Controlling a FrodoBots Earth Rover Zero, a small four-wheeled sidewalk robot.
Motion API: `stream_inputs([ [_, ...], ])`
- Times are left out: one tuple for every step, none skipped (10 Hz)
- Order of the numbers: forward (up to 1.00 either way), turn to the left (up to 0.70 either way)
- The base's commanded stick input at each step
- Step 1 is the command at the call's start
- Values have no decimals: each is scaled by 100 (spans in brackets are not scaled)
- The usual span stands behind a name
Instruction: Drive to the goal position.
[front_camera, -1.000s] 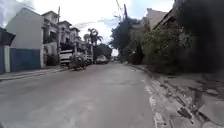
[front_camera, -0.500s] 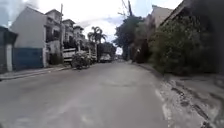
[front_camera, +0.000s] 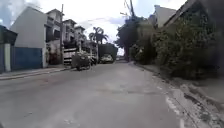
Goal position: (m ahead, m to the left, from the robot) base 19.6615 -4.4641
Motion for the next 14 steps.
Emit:
stream_inputs([
  [70,0],
  [70,0],
  [70,0],
  [70,0],
  [70,0],
  [70,0],
  [70,-22],
  [70,-14],
  [70,0],
  [70,0],
  [70,0],
  [70,0],
  [70,0],
  [70,0],
])
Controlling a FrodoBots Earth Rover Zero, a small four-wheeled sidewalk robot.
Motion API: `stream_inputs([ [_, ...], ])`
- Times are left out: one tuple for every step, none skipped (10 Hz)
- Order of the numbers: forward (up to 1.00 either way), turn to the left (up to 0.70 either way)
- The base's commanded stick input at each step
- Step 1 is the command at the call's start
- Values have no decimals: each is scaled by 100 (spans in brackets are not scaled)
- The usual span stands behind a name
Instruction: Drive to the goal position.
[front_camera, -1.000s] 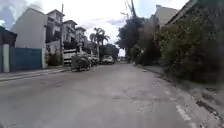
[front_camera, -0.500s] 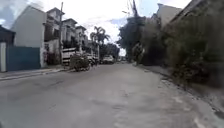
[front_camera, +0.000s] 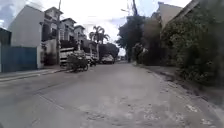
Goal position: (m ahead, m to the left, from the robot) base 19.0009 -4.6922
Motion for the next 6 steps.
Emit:
stream_inputs([
  [70,0],
  [70,0],
  [70,1],
  [70,1],
  [78,1],
  [85,-12],
])
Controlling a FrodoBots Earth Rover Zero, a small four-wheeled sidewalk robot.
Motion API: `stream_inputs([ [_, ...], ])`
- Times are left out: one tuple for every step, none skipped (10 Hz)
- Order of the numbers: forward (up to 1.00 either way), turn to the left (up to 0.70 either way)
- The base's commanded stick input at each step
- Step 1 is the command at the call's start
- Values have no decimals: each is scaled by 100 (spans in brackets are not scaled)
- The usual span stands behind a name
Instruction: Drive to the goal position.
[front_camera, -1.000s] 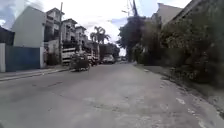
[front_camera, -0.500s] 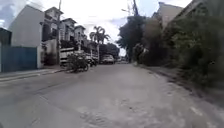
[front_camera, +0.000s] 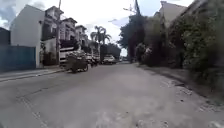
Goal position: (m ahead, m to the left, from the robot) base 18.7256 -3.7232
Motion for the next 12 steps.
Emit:
stream_inputs([
  [85,-32],
  [85,0],
  [100,2],
  [100,2],
  [100,-29],
  [100,-38],
  [100,-38],
  [100,-38],
  [100,-38],
  [100,-38],
  [100,-37],
  [100,-15],
])
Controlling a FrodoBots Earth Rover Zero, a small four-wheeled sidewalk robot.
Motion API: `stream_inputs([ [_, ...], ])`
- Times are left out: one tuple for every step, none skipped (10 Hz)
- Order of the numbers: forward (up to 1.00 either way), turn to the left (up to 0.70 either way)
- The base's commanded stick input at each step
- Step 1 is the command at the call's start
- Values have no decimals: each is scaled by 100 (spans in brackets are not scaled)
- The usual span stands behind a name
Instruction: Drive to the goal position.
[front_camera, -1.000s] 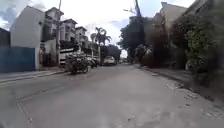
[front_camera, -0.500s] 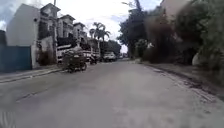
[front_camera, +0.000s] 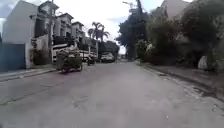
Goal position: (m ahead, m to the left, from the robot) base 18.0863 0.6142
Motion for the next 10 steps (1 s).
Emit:
stream_inputs([
  [100,2],
  [100,2],
  [100,2],
  [100,-1],
  [100,-17],
  [100,-33],
  [100,-11],
  [100,2],
  [100,2],
  [100,2],
])
